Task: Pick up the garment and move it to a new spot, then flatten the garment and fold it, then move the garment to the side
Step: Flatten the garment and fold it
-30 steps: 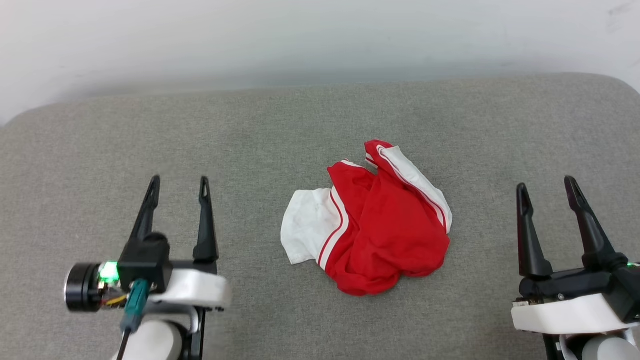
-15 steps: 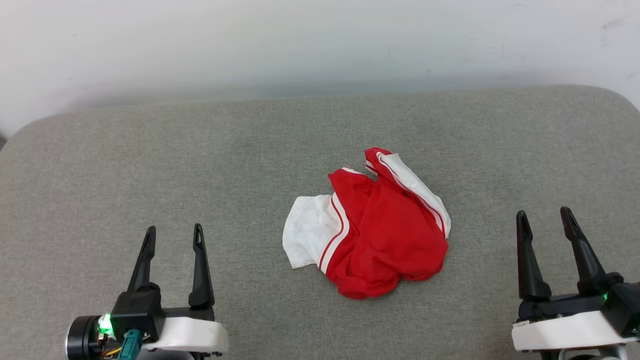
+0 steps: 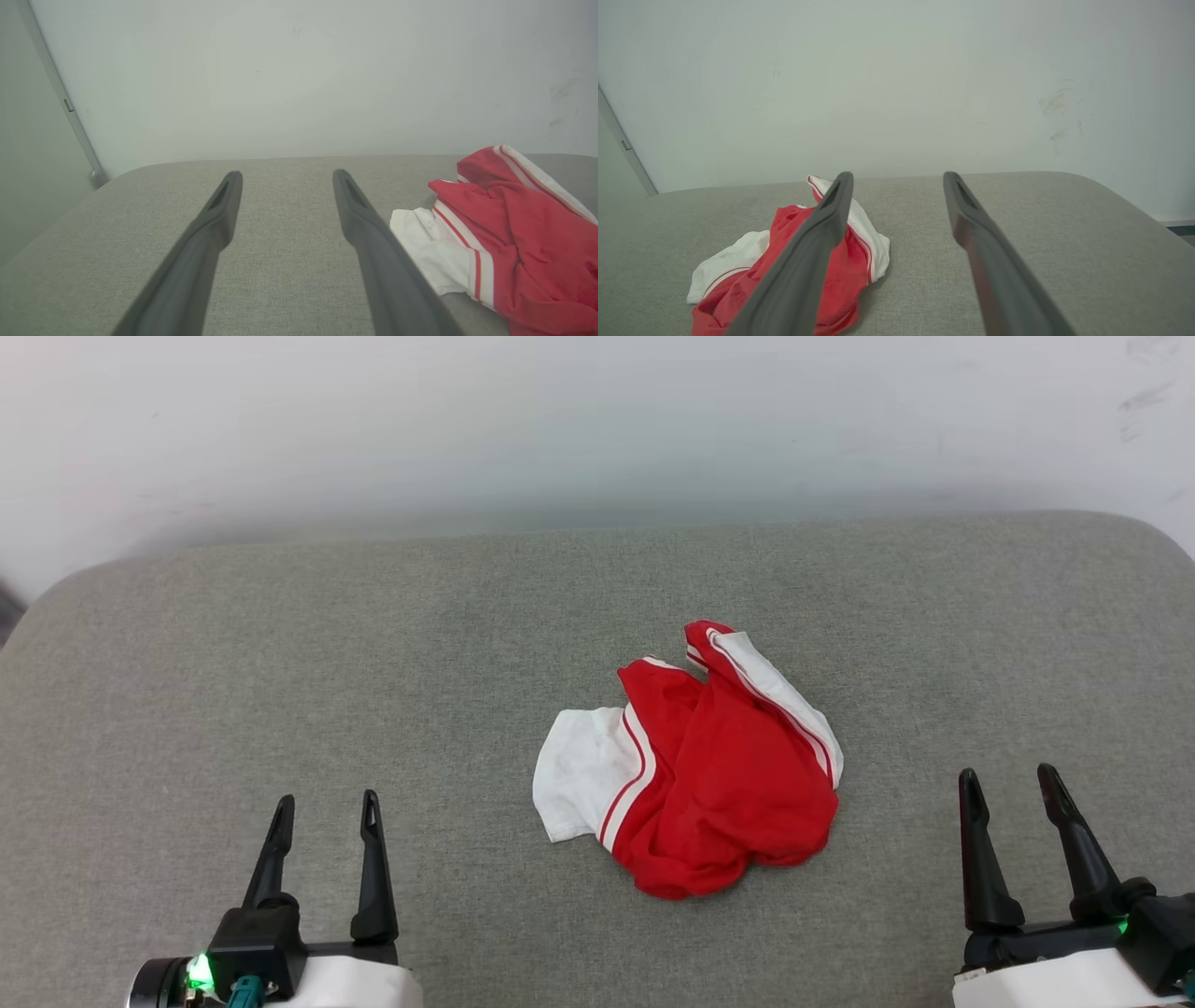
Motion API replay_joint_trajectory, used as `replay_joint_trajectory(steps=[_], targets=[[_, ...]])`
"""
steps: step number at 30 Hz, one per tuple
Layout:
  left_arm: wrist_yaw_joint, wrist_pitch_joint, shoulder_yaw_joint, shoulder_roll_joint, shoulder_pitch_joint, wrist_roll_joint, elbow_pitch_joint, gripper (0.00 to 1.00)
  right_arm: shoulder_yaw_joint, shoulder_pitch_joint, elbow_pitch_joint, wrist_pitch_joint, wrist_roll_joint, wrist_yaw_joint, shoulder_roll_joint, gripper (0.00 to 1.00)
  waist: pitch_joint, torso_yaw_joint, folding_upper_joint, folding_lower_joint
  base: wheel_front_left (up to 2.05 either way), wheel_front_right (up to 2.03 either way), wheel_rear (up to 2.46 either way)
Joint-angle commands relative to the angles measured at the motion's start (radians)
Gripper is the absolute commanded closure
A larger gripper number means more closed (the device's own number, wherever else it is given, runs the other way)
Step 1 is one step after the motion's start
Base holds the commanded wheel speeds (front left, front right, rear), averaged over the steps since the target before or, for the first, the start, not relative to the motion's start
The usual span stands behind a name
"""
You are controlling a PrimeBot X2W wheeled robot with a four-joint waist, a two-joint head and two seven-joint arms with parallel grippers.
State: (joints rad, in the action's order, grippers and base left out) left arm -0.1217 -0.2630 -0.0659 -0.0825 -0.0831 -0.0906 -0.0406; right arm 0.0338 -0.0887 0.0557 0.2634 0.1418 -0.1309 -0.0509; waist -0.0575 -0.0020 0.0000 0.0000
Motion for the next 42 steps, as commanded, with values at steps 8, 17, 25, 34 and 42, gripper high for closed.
replay_joint_trajectory(steps=[8,17,25,34,42], targets=[[0.074,-0.003,0.038,0.008,0.074,0.021,-0.001,0.0,-0.001,0.018,0.013,0.002,-0.011,0.0,0.001,0.0,-0.01,0.0,0.0,0.0,0.0,0.0,0.0],[0.202,-0.003,0.034,-0.063,0.355,0.034,0.069,0.0,-0.005,0.054,0.028,0.002,-0.02,0.0,0.001,0.0,-0.053,-0.005,0.0,0.0,0.0,0.0,0.0],[0.248,0.058,-0.106,-0.145,0.646,0.013,0.23,0.0,-0.006,0.091,0.047,0.002,-0.022,0.0,0.001,0.0,-0.111,-0.012,0.0,0.0,0.0,0.0,0.0],[0.25,0.395,-0.441,-0.281,0.925,-0.226,0.311,0.0,-0.009,0.131,0.056,0.002,-0.036,0.0,0.001,0.0,-0.181,-0.023,0.0,0.0,0.0,0.0,0.0],[0.25,0.726,-0.728,-0.401,1.109,-0.544,0.34,0.0,-0.022,0.171,0.067,0.002,-0.043,0.0,0.001,0.0,-0.243,-0.055,0.0,0.0,0.0,0.0,0.0]])
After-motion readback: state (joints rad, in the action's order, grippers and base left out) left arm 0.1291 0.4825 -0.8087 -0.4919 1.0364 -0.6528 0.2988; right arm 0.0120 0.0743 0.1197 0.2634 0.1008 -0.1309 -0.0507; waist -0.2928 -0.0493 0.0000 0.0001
